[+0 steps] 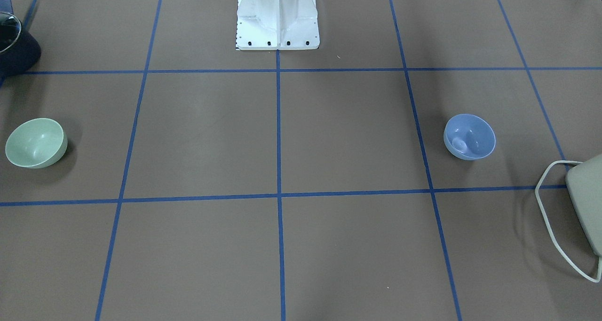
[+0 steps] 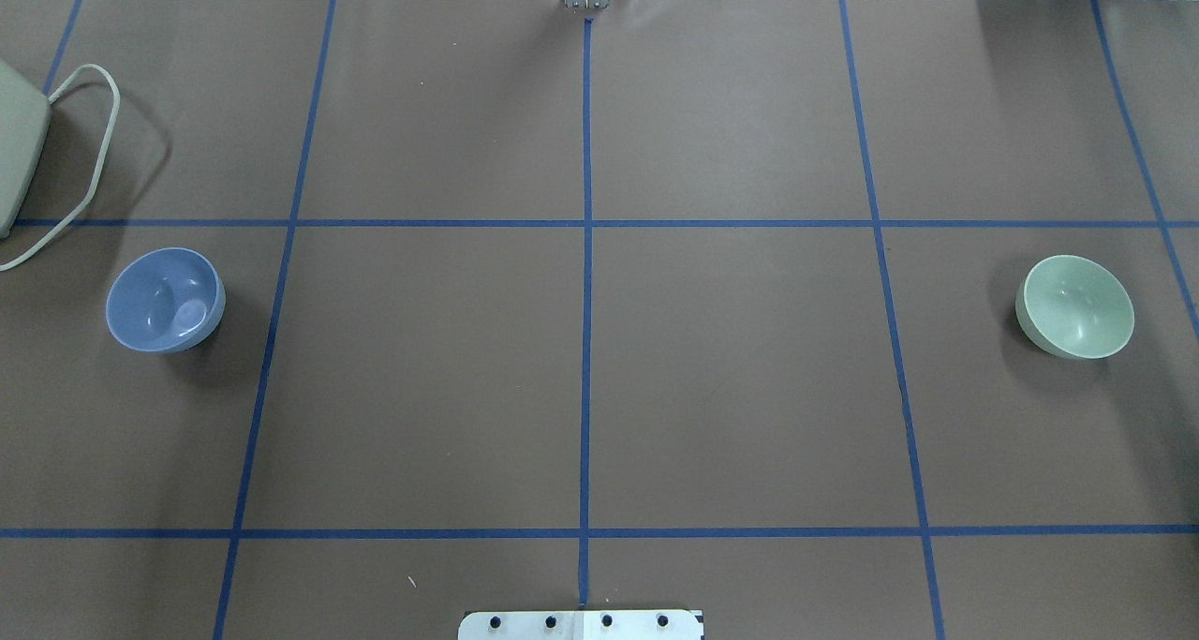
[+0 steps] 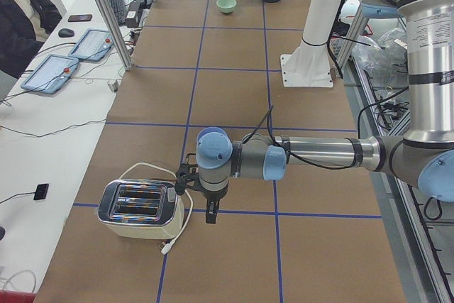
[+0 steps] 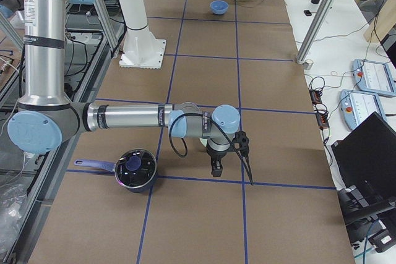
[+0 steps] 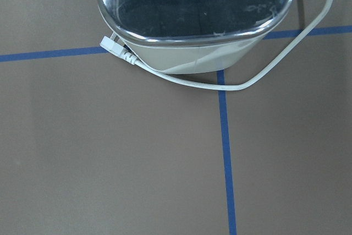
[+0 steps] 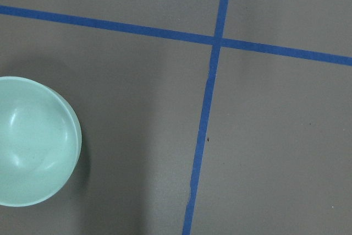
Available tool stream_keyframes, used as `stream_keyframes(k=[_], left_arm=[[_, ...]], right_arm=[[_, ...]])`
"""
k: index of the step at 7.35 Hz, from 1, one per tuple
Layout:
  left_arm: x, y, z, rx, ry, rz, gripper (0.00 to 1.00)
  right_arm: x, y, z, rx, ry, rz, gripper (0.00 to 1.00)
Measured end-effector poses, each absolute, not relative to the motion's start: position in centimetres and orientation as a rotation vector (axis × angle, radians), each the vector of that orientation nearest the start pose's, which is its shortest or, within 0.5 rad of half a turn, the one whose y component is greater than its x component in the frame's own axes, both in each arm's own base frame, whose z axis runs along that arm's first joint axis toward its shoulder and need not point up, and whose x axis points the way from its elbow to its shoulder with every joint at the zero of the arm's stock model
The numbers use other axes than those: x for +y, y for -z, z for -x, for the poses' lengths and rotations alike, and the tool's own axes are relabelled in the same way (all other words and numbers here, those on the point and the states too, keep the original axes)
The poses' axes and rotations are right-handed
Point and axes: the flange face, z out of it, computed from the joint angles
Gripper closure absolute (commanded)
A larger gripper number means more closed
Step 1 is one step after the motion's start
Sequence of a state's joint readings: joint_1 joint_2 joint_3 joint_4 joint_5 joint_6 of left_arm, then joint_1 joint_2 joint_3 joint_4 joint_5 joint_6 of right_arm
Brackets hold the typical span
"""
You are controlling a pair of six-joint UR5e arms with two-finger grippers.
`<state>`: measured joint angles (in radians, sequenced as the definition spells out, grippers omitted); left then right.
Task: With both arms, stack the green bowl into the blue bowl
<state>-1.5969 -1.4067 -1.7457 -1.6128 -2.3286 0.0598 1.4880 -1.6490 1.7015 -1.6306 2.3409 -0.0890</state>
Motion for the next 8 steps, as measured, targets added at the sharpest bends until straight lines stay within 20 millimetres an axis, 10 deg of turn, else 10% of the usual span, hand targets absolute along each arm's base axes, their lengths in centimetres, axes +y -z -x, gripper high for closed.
stream_keyframes(k=[8], left_arm=[[-45.5,-58.8,7.8,0.741,-0.096,-0.221,0.02]], right_arm=[[-47.4,-61.7,-2.4,-0.776,0.211,-0.134,0.0]])
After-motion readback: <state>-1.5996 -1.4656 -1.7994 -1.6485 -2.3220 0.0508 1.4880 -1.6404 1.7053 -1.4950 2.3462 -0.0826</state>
